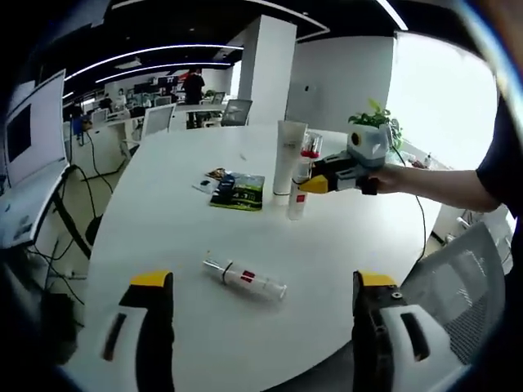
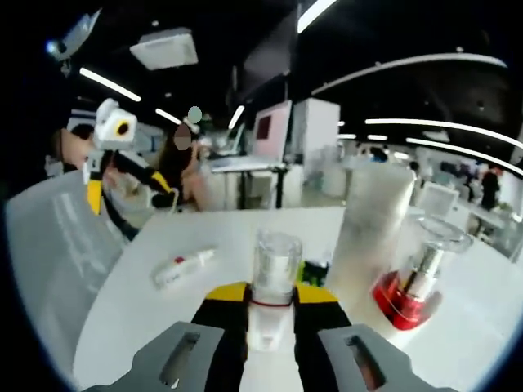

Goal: Arrange the skincare products in the storage area until every visible bottle or jar stands upright without overlapping.

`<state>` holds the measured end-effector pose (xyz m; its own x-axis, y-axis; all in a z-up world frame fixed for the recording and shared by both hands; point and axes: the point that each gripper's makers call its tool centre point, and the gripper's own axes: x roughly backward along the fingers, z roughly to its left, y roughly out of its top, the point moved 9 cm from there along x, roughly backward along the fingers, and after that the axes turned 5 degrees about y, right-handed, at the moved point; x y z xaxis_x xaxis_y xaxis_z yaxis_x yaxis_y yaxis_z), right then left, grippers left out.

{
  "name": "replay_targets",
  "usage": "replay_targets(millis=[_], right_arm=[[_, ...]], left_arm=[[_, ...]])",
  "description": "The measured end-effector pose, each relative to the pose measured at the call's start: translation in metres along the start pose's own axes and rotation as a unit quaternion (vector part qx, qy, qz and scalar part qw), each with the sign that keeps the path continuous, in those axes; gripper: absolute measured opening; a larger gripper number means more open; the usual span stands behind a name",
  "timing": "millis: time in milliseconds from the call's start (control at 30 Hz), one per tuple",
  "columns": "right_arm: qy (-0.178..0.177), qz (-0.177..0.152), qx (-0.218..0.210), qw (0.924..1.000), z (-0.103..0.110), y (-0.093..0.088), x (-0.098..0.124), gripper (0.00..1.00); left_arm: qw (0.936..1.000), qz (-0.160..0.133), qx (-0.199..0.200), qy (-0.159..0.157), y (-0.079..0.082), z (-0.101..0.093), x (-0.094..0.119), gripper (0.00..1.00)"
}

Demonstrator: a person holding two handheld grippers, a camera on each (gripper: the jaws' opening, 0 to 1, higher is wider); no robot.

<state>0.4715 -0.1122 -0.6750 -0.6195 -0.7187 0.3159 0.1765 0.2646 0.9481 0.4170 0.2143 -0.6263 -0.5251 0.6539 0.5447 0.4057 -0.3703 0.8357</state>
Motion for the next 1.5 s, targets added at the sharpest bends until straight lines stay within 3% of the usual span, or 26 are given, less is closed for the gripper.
replay_targets(millis=[333,967,1500], right_arm=[[0.008,0.008,0.015,0.9998,-0.001,-0.004,-0.001,0.14],[0.007,-0.008,0.007,0.9999,-0.006,-0.011,-0.007,0.15],[0.015,0.013,0.006,0.9998,-0.005,-0.016,-0.005,0.18]], left_arm=[[0.9999,0.014,0.001,0.005,-0.005,0.0,0.0,0.81],[0.9996,0.025,0.005,0.009,-0.008,0.0,0.0,0.78],[0.9995,0.03,0.01,0.01,-0.01,0.001,0.0,0.77]])
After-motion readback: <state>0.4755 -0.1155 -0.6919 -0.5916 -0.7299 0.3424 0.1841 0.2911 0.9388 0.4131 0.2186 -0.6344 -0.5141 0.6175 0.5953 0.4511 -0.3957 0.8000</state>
